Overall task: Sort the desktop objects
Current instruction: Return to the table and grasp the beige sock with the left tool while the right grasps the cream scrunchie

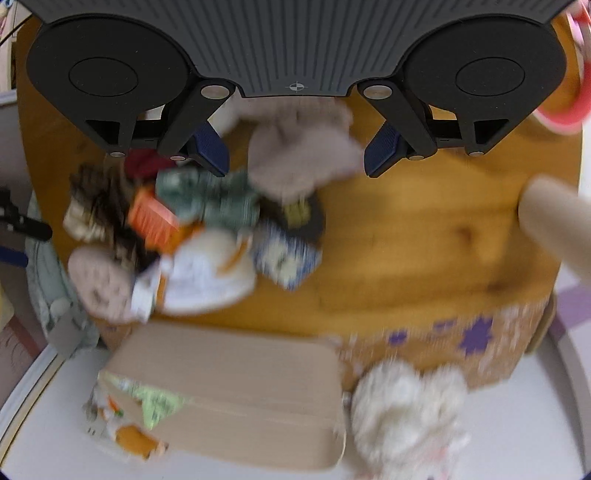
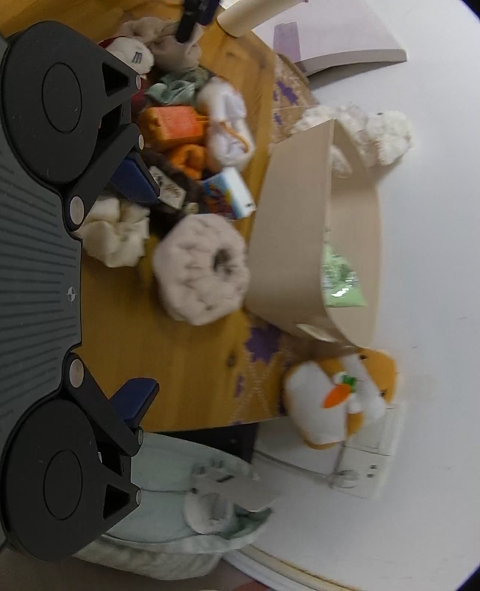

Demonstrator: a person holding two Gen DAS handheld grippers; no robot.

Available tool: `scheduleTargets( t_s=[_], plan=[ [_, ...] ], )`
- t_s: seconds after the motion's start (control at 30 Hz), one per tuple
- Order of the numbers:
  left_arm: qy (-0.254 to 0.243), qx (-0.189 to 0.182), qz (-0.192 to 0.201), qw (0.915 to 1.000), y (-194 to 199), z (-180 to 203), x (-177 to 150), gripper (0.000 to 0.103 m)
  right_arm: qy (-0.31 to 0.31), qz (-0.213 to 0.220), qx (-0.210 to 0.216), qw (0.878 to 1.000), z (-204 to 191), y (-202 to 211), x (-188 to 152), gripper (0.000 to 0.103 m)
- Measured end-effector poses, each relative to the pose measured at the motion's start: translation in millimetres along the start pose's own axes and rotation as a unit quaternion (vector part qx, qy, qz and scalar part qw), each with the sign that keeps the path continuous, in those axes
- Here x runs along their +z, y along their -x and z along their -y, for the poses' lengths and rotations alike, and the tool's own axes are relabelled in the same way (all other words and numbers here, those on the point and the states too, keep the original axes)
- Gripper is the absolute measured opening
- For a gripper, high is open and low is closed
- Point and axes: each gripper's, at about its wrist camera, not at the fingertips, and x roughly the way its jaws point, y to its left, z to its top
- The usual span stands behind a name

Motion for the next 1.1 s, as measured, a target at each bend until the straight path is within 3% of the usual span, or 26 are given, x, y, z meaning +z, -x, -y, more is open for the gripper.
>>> scheduleTargets(
  t_s=[0.1,0.2,0.33,0.47,0.53,0.6,0.63,0.7,0.77,1.1],
  plan=[
    [0.012,0.013,-0.015,0.9997,-7.2,-0.5,-16.1,0.082,-0.023,-0.019,-0.001,1.0,1.6,-10.1,-5.0,0.102],
    [0.045,0.026,-0.017,0.9985,-12.7,-2.6,-27.3,0.082,-0.026,-0.041,-0.015,0.999,-0.3,-22.8,-7.8,0.093],
    [0.086,0.034,-0.015,0.9956,-21.3,-1.8,-36.5,0.082,-0.042,-0.061,-0.006,0.997,-2.8,-36.4,-10.1,0.088],
    [0.084,0.046,-0.022,0.9952,-29.5,3.9,-36.1,0.078,-0.036,-0.082,0.005,0.996,-9.8,-47.1,-13.9,0.077],
    [0.082,0.044,-0.027,0.9953,-33.3,2.7,-35.9,0.06,-0.043,-0.087,0.016,0.995,-10.9,-49.5,-16.6,0.068],
    [0.087,0.043,-0.034,0.9947,-37.8,0.3,-35.7,0.055,-0.052,-0.096,0.032,0.994,-11.2,-51.0,-19.7,0.05],
    [0.087,0.046,-0.028,0.9947,-36.9,-1.0,-36.6,0.052,-0.054,-0.099,0.037,0.993,-11.0,-51.2,-21.2,0.046],
    [0.086,0.048,-0.026,0.9948,-36.5,-2.3,-37.7,0.049,-0.057,-0.102,0.047,0.992,-10.2,-51.1,-24.2,0.027],
    [0.087,0.047,-0.025,0.9948,-35.6,-3.3,-38.7,0.044,-0.058,-0.099,0.055,0.992,-8.9,-48.3,-26.6,0.017],
    [0.098,0.039,-0.016,0.9943,-25.1,-11.2,-42.9,0.03,-0.014,-0.075,0.069,0.995,-4.7,-21.1,-32.8,0.009]
  ],
)
